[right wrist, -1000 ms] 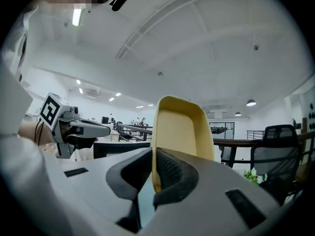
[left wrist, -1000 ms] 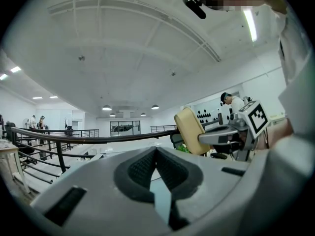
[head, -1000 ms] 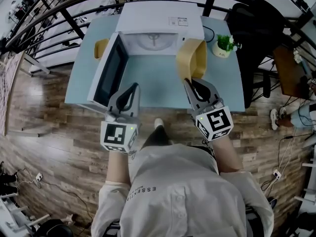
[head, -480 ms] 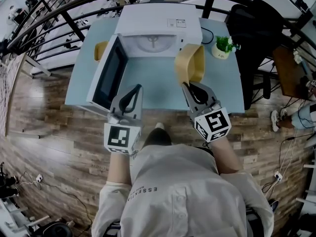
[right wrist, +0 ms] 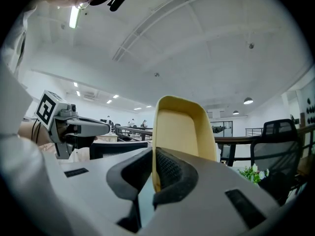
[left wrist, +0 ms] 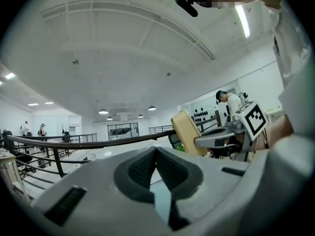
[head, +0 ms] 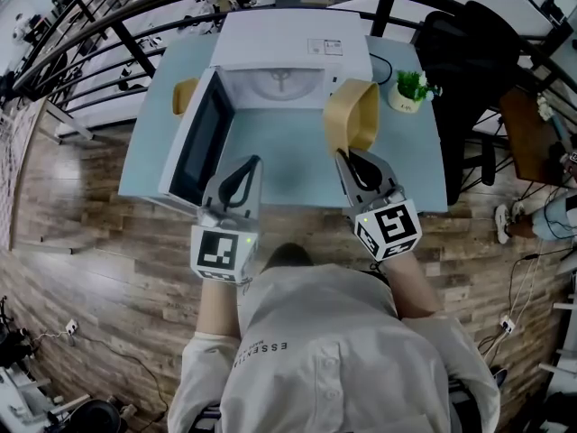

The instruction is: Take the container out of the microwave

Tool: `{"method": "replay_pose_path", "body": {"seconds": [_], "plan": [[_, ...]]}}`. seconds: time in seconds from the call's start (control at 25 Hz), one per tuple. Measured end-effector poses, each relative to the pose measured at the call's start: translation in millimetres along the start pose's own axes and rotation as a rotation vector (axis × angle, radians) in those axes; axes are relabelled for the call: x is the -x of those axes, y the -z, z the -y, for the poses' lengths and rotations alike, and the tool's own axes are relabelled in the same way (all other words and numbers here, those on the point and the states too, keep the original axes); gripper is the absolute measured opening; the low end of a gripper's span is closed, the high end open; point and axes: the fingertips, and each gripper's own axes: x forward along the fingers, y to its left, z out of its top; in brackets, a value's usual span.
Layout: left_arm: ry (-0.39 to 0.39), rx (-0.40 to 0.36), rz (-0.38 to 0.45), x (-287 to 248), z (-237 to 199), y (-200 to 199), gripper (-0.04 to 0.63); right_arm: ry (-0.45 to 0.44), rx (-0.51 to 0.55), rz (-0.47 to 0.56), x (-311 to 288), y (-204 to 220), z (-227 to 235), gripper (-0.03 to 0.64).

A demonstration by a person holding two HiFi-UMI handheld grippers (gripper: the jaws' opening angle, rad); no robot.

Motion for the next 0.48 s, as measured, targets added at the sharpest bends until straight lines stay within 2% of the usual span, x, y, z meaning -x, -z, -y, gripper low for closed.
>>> {"method": "replay_pose_path", "body": {"seconds": [0.48], "plan": [[0.0,0.009,-0.025,-5.2,2.1,4.6,0.002,0.0,-0.005,0.008,-2.6,1.5,0.7,0.026]]}}
